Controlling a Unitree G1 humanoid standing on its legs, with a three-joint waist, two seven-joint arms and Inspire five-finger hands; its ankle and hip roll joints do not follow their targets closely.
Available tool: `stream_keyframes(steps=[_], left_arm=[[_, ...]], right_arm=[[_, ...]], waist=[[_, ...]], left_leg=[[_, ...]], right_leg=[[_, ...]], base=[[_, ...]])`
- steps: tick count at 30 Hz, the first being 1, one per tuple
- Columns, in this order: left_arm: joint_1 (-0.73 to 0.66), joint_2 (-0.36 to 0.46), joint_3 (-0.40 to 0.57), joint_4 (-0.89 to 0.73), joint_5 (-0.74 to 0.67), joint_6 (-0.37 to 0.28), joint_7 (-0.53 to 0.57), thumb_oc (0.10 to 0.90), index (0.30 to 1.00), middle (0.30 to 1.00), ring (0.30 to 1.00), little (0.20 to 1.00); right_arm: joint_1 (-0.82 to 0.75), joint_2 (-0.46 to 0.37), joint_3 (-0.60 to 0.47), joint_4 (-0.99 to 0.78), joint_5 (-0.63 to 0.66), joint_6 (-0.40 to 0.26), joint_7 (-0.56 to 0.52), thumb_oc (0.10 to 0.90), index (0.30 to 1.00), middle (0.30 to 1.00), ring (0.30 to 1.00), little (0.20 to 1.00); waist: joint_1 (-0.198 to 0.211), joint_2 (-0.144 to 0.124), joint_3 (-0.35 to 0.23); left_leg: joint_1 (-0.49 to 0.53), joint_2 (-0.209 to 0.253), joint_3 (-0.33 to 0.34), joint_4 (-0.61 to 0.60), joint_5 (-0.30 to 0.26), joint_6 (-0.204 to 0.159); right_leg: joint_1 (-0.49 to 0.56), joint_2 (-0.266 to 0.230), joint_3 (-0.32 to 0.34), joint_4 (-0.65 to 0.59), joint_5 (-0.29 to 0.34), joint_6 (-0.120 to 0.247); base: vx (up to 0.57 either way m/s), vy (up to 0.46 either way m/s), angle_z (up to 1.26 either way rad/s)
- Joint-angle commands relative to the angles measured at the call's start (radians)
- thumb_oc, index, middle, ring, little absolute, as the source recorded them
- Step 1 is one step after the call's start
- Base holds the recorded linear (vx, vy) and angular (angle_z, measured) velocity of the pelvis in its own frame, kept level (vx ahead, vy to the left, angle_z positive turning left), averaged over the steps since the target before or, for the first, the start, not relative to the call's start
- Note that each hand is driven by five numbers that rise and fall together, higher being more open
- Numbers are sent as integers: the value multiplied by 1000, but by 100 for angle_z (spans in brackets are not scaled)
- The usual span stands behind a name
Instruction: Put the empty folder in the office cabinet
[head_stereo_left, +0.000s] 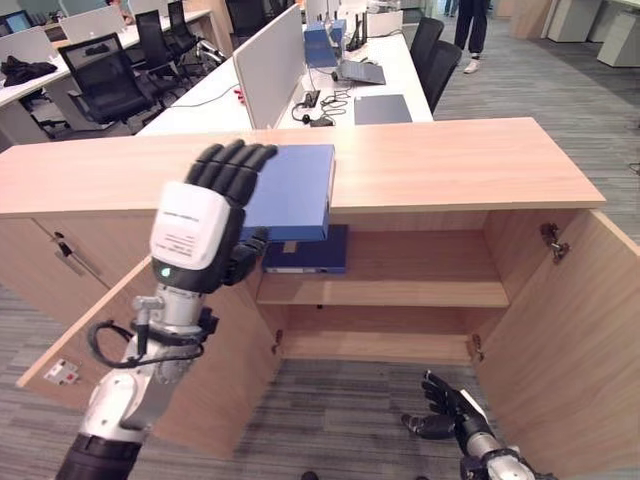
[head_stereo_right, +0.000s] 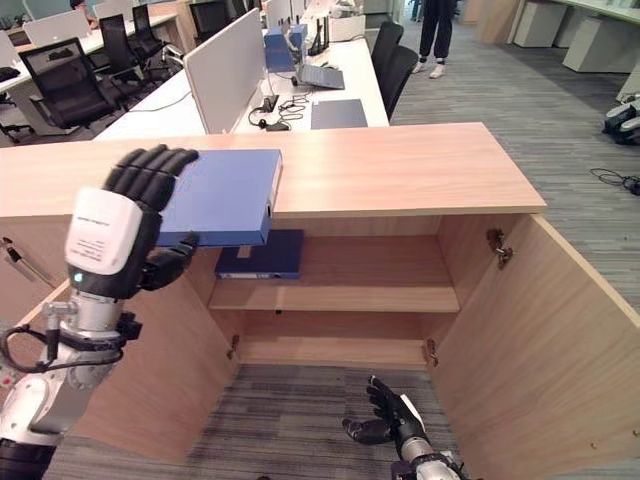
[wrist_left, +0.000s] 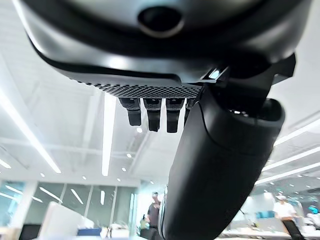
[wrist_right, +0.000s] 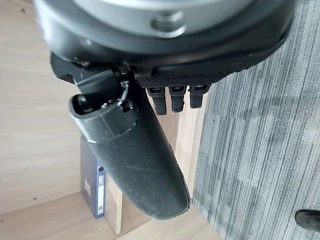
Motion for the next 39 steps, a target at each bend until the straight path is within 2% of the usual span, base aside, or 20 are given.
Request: stream_keyframes(steps=[1, 10, 19, 31, 39], left_arm=[[-193, 25, 18, 59, -62, 11, 15, 800, 900, 900, 900, 900], [-268, 21, -73, 178, -56, 28, -26, 800, 900, 900, 900, 900], [-314, 32, -119, 267, -34, 54, -42, 800, 900, 900, 900, 900], [-457, 133, -169, 316, 53, 95, -17, 800, 900, 900, 900, 900], [-479, 141, -168, 332, 49, 103, -13, 800, 900, 900, 900, 900]], right_arm=[[-102, 0, 3, -32, 5, -77, 10, 800, 900, 900, 900, 900], [-98, -6, -5, -14, 13, -66, 13, 800, 900, 900, 900, 900], [-88, -3, -8, -9, 20, -64, 17, 800, 900, 900, 900, 900], [-88, -20, 4, 0, 39, -67, 31, 800, 900, 900, 900, 900], [-88, -19, 10, 14, 38, -59, 39, 800, 900, 900, 900, 900]], waist=[[-9, -29, 6], [-30, -32, 7], [-42, -36, 6], [-50, -32, 3], [-53, -31, -1]], left_leg=[[116, 79, -14, -1, -106, -108], [128, 78, -5, -1, -113, -106], [137, 77, 9, -1, -120, -105], [139, 75, 14, -1, -120, -108], [141, 75, 16, -1, -119, -107]], right_leg=[[60, -37, 51, 16, -152, 68], [67, -37, 56, 19, -154, 68], [63, -40, 65, 20, -151, 70], [60, -40, 68, 21, -150, 75], [60, -39, 67, 22, -152, 75]], base=[[9, 1, -10], [3, 2, -3], [3, 1, -1], [0, 0, 0], [0, 0, 0]])
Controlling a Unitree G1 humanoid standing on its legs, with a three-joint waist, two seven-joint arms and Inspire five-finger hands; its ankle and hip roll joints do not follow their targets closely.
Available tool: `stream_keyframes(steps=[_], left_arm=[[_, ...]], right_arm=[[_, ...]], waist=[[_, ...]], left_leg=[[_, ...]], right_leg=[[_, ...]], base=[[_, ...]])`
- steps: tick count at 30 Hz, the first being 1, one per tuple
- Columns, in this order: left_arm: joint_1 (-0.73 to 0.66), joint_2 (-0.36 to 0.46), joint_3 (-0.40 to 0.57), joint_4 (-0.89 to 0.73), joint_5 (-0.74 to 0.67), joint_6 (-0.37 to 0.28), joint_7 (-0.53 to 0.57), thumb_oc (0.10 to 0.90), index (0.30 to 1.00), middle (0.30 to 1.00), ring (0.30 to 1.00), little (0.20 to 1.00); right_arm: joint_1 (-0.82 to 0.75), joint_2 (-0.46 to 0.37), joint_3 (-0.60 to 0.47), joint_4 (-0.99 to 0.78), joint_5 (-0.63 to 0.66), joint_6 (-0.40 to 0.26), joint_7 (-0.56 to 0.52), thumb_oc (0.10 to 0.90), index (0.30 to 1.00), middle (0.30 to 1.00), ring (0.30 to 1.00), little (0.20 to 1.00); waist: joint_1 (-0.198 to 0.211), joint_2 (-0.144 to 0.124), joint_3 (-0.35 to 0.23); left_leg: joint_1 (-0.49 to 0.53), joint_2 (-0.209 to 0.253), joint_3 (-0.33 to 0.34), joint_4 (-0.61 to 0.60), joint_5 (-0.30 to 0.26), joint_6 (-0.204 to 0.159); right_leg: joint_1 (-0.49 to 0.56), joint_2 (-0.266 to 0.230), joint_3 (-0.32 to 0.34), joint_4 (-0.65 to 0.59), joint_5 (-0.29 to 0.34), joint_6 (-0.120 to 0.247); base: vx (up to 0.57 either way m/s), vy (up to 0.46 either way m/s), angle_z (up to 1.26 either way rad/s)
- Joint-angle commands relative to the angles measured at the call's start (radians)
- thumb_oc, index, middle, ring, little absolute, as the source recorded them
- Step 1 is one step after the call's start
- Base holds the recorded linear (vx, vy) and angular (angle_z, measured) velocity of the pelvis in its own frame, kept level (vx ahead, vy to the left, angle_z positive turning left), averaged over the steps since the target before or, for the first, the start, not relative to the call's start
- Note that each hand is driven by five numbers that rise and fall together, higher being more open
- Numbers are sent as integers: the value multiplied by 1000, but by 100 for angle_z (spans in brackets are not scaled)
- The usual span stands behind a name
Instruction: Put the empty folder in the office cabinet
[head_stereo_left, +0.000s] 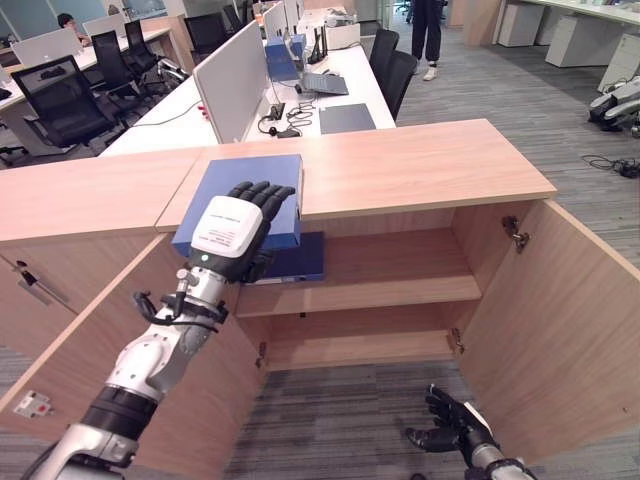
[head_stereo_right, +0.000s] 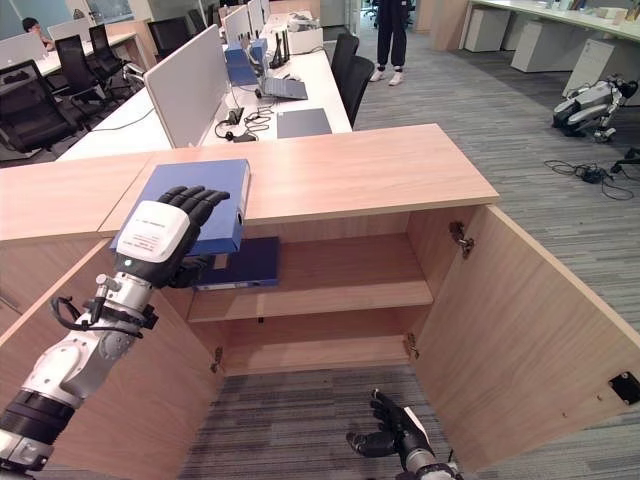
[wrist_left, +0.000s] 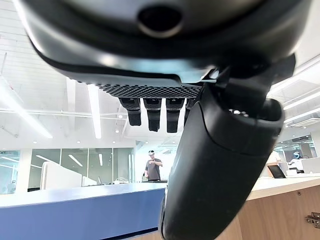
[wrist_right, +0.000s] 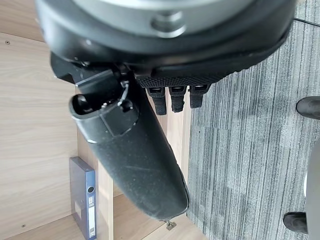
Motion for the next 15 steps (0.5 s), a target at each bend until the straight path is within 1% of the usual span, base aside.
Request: stream_keyframes(steps=[1, 15], left_arm=[[-244, 92, 14, 33, 2, 29, 81, 800, 900, 900, 900, 900], [-312, 77, -36, 128, -26, 52, 83, 800, 900, 900, 900, 900]], right_arm=[[-102, -13, 10, -30, 36, -64, 12, 800, 900, 900, 900, 900], [-100, -14, 4, -40, 54, -68, 4, 800, 900, 900, 900, 900]], waist=[[-3, -25, -1], [-17, -23, -1]], left_leg=[[121, 60, -10, -1, -118, -99], [123, 60, -5, -1, -119, -98]], right_leg=[[57, -52, 38, 22, -158, 83], [52, -52, 43, 28, -158, 84]], base=[[0, 0, 0], [0, 0, 0]])
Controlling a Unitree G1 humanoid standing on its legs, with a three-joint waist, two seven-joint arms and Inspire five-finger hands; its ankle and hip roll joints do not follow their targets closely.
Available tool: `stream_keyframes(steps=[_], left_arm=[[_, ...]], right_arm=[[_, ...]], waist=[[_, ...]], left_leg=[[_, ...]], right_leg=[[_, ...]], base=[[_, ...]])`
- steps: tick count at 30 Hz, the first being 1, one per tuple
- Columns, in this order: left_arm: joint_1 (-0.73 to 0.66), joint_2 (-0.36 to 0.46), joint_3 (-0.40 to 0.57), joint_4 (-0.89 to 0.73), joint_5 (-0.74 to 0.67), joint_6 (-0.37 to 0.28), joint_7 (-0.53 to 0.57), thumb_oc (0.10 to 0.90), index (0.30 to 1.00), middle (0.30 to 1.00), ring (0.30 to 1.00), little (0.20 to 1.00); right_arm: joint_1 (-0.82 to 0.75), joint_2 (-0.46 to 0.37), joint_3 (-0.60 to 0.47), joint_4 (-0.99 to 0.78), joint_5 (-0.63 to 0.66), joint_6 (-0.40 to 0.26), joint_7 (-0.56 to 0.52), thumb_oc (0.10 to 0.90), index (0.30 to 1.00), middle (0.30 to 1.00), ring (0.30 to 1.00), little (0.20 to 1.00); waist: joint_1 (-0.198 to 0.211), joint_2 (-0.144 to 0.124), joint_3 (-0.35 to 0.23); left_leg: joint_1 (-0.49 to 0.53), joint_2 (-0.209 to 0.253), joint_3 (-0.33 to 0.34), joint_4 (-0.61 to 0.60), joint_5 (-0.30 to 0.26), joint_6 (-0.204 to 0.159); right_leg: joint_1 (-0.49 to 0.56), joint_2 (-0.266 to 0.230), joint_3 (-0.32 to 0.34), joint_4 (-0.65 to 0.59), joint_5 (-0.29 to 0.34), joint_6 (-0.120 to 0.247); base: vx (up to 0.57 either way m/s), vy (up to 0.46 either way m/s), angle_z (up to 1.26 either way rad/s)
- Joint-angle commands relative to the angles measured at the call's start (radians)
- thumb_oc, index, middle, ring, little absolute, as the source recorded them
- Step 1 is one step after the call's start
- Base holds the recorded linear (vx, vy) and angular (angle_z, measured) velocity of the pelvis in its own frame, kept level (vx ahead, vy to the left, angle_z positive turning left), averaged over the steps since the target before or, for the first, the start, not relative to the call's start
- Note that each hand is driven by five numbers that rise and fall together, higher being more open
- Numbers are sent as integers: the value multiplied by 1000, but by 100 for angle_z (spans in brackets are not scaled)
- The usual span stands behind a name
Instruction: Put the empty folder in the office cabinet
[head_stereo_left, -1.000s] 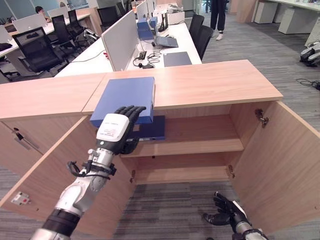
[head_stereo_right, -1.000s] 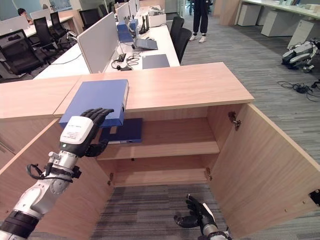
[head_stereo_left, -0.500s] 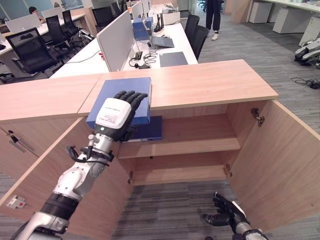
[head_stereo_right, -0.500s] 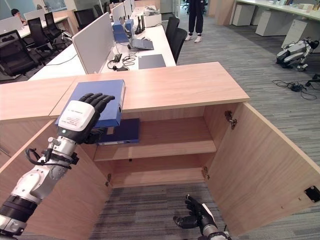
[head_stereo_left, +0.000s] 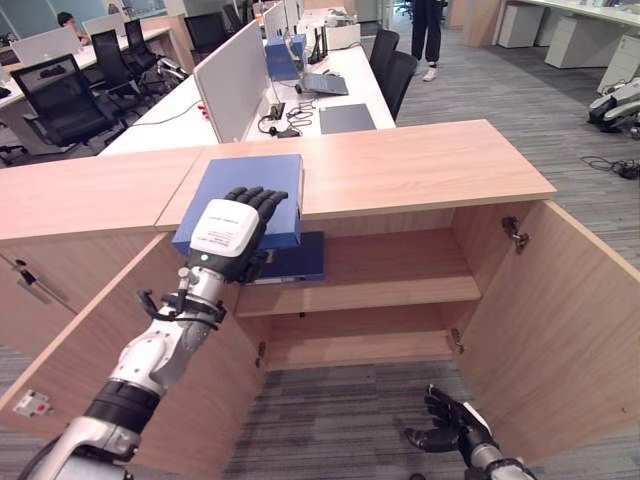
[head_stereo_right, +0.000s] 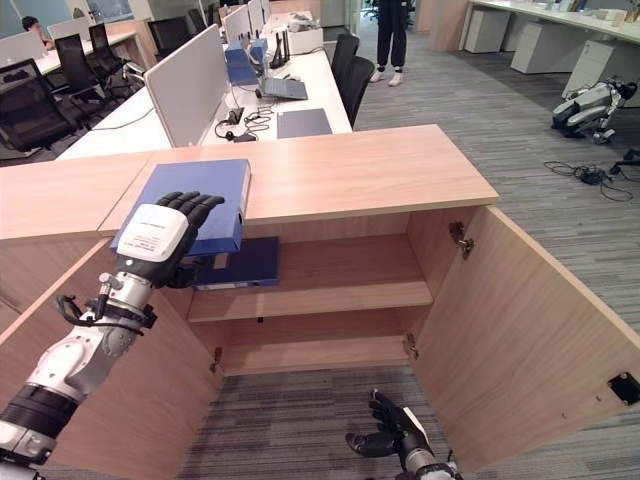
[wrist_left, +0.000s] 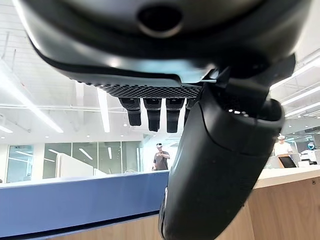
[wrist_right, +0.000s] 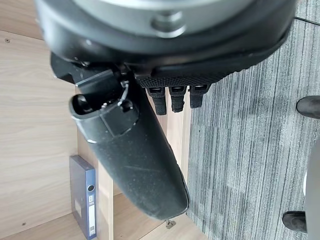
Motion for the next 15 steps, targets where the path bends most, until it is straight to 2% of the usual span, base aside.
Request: stream_keyframes(steps=[1, 9, 15], left_arm=[[-281, 73, -2, 62, -28, 20, 79, 800, 900, 900, 900, 900], [-330, 69, -38, 139, -44, 35, 76, 800, 900, 900, 900, 900], [-411, 96, -116, 232, -15, 51, 64, 800, 900, 900, 900, 900]], right_arm=[[-99, -15, 5, -40, 55, -68, 0, 800, 900, 900, 900, 900], [-89, -18, -1, -39, 62, -67, -2, 800, 900, 900, 900, 900], [-86, -30, -6, -51, 72, -75, 2, 800, 900, 900, 900, 900]], waist=[[-15, -19, -2], [-24, -20, -3], [-37, -21, -3]], left_leg=[[123, 60, -5, -1, -119, -98], [124, 59, 2, -1, -121, -98], [126, 58, 8, -1, -123, -97]], right_leg=[[52, -52, 43, 27, -158, 84], [49, -51, 47, 29, -155, 87], [41, -50, 53, 37, -155, 90]], base=[[0, 0, 0], [5, 5, -3], [3, 4, -1]])
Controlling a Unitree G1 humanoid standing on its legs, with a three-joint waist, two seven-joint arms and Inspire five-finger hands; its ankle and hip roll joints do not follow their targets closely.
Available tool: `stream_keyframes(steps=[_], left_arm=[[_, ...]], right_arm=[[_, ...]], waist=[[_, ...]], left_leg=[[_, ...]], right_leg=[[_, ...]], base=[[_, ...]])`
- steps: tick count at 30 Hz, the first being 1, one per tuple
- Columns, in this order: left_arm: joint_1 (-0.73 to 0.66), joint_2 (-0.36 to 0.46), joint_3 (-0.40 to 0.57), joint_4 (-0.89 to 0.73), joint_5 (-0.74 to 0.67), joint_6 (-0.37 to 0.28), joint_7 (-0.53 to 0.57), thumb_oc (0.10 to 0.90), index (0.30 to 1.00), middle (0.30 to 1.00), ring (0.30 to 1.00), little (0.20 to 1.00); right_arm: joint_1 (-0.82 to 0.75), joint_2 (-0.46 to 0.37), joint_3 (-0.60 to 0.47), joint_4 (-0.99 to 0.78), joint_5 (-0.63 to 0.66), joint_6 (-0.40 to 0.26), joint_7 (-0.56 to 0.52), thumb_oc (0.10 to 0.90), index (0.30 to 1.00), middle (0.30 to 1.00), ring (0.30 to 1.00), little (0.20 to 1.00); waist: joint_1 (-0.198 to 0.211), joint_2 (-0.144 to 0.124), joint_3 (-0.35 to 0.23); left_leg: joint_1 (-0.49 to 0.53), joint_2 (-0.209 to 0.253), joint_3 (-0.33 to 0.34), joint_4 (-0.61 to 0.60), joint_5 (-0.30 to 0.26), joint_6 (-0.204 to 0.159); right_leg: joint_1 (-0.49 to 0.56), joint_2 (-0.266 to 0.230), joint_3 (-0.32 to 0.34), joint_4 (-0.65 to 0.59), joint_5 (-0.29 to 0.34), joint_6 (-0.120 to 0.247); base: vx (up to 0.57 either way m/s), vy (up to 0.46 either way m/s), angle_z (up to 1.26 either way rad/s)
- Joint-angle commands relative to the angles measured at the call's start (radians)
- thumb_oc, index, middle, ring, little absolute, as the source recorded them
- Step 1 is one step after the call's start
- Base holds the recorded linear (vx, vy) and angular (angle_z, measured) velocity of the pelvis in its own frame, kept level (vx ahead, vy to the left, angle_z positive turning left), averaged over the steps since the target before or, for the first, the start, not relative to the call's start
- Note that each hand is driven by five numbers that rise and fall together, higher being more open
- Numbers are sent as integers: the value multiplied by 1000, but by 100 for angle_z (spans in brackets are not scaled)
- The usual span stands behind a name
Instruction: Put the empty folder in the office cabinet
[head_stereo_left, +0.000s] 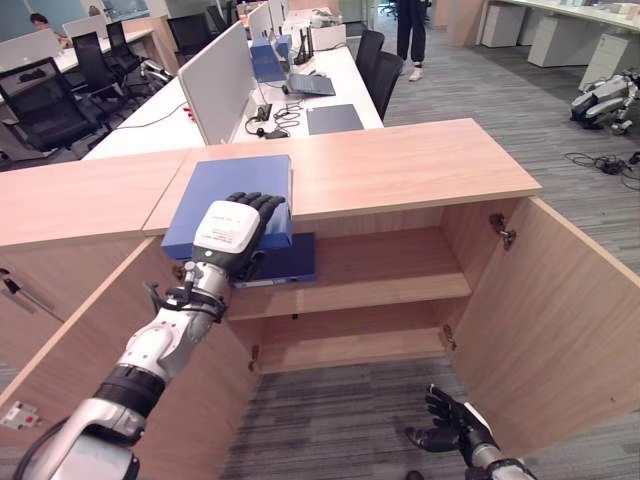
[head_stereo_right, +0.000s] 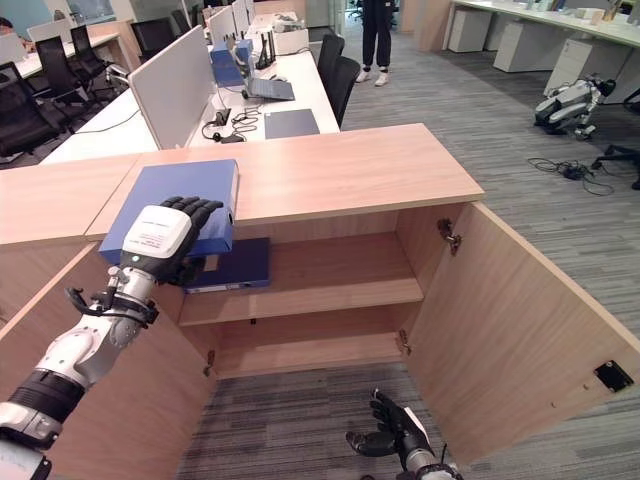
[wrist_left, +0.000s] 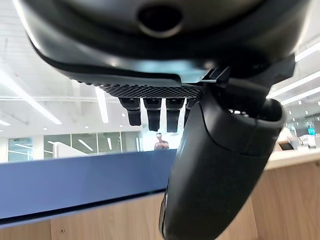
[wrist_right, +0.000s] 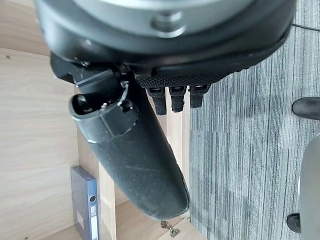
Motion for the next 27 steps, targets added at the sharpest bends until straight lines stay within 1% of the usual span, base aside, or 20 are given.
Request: stream_keyframes(steps=[1, 10, 14, 15, 16, 17, 27], left_arm=[[-283, 86, 7, 61, -7, 31, 61, 800, 900, 900, 900, 900], [-343, 75, -32, 136, -35, 42, 59, 800, 900, 900, 900, 900], [-354, 66, -35, 162, -54, 45, 60, 800, 900, 900, 900, 900], [-356, 65, -36, 164, -56, 46, 59, 648, 672, 672, 672, 672], [-356, 65, -36, 164, -56, 46, 59, 580, 571, 571, 571, 571], [-358, 63, -35, 166, -58, 49, 59, 400, 300, 300, 300, 300], [-322, 41, 11, 125, -68, 60, 82, 400, 300, 300, 300, 300]], right_arm=[[-84, -30, -6, -52, 53, -76, 4, 800, 900, 900, 900, 900], [-80, -38, -2, -60, 51, -78, 4, 800, 900, 900, 900, 900], [-77, -40, -4, -62, 49, -78, 2, 800, 900, 900, 900, 900], [-76, -41, -5, -62, 48, -78, 1, 800, 900, 900, 900, 900], [-76, -41, -5, -63, 48, -78, 1, 800, 900, 900, 900, 900], [-76, -40, -5, -62, 47, -77, 0, 800, 900, 900, 900, 900], [-79, -39, -9, -63, 43, -74, -7, 800, 900, 900, 900, 900]], waist=[[-11, -11, -2], [-21, -11, -3], [-24, -12, -5], [-24, -13, -4], [-24, -13, -4], [-24, -13, -4], [-16, -22, -2]], left_leg=[[125, 56, -10, -1, -122, -96], [128, 56, -3, -1, -123, -96], [131, 55, 0, -1, -124, -96], [131, 55, 0, -1, -124, -96], [131, 55, 0, -1, -124, -96], [131, 56, 0, -1, -125, -96], [129, 57, -3, -1, -124, -95]], right_leg=[[52, -50, 37, 37, -161, 90], [45, -50, 44, 39, -159, 92], [44, -50, 44, 39, -158, 92], [44, -49, 44, 39, -158, 92], [45, -49, 44, 39, -158, 92], [45, -49, 44, 39, -157, 92], [46, -48, 44, 37, -158, 91]], base=[[5, 23, -3], [0, 0, 0], [0, 0, 0], [0, 0, 0], [0, 0, 0], [0, 0, 0], [0, 0, 0]])
